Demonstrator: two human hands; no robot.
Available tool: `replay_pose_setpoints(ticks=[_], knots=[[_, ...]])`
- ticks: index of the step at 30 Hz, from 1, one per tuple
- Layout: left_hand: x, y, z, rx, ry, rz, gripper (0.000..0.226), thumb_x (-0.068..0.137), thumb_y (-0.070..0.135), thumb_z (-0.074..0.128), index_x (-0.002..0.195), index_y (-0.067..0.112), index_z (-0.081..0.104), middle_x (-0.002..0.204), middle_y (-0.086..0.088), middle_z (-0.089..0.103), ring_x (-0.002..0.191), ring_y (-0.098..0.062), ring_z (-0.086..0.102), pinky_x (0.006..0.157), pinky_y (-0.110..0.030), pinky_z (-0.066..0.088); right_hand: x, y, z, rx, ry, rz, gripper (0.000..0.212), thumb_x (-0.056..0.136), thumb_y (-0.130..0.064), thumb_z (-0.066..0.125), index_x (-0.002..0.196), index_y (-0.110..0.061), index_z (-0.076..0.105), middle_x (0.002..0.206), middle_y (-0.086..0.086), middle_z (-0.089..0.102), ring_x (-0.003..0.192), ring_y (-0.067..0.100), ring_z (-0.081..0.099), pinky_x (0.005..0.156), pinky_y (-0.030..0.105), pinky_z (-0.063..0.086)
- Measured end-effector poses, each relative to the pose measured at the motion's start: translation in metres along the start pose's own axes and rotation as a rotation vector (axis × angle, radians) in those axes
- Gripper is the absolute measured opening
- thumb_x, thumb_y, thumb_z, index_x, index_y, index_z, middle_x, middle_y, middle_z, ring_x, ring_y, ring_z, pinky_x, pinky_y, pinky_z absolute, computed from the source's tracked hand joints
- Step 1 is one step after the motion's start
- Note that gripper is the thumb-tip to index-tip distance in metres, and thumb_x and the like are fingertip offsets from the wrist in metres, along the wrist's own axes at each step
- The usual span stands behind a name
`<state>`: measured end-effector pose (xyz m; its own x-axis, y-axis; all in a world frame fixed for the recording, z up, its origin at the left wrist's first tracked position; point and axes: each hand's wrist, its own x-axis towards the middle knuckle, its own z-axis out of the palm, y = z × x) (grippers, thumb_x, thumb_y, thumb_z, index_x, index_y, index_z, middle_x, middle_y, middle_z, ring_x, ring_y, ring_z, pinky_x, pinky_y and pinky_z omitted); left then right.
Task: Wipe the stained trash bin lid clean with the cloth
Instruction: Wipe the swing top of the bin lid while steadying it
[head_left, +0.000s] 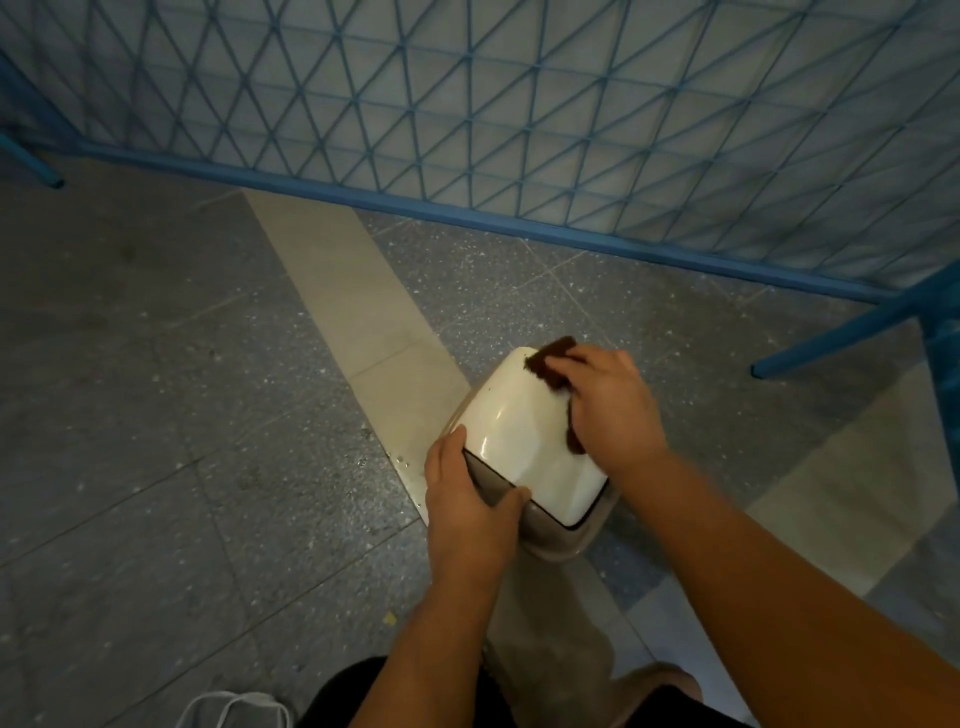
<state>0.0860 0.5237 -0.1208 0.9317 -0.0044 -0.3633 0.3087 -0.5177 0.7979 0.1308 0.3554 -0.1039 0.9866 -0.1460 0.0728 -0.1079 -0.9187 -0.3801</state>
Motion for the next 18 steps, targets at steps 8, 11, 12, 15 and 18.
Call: replay_pose_setpoints(ticks=[8,11,12,15,18], knots=[[0.0,0.002,0.001,-0.015,0.031,0.059,0.073,0.077,0.017,0.073,0.139,0.027,0.038,0.14,0.006,0.039,0.123,-0.012,0.046,0.096,-0.022,0.04,-0.031,-0.036,0.014,0.007,-0.209,-0.489,0.055,0.06,-0.008,0.08,0.113,-0.014,0.067,0.119,0.008,0.063,0.093,0.029,0.059,0.074,0.039,0.056],[0.0,-0.001,0.001,0.0,-0.002,0.015,0.091,0.07,0.02,0.081,0.145,0.022,0.029,0.148,0.002,0.031,0.131,-0.018,0.04,0.106,-0.035,0.04,-0.001,-0.014,0.003,-0.04,-0.084,-0.228,0.066,0.056,0.002,0.082,0.116,-0.02,0.067,0.122,0.005,0.063,0.099,0.03,0.057,0.078,0.036,0.054],[0.0,-0.001,0.001,-0.008,-0.007,0.017,0.092,0.07,0.019,0.081,0.146,0.021,0.029,0.148,0.001,0.03,0.132,-0.019,0.038,0.107,-0.037,0.039,0.009,-0.005,0.002,-0.038,-0.064,-0.11,0.065,0.064,0.003,0.077,0.122,-0.022,0.063,0.127,0.004,0.06,0.107,0.029,0.052,0.085,0.036,0.051],[0.003,-0.001,-0.001,-0.049,-0.044,0.031,0.091,0.072,0.014,0.08,0.146,0.021,0.029,0.148,0.002,0.029,0.133,-0.016,0.035,0.108,-0.03,0.035,0.021,0.014,0.0,0.076,-0.081,0.116,0.059,0.076,0.001,0.066,0.128,-0.026,0.058,0.125,0.006,0.059,0.116,0.028,0.049,0.099,0.034,0.04],[0.014,-0.003,-0.004,-0.138,-0.085,0.046,0.091,0.07,0.004,0.079,0.146,0.021,0.031,0.148,0.002,0.029,0.134,-0.016,0.034,0.112,-0.036,0.035,0.01,0.023,-0.006,0.2,-0.02,0.321,0.045,0.089,0.0,0.049,0.127,-0.021,0.059,0.125,0.009,0.06,0.113,0.025,0.053,0.097,0.025,0.037]])
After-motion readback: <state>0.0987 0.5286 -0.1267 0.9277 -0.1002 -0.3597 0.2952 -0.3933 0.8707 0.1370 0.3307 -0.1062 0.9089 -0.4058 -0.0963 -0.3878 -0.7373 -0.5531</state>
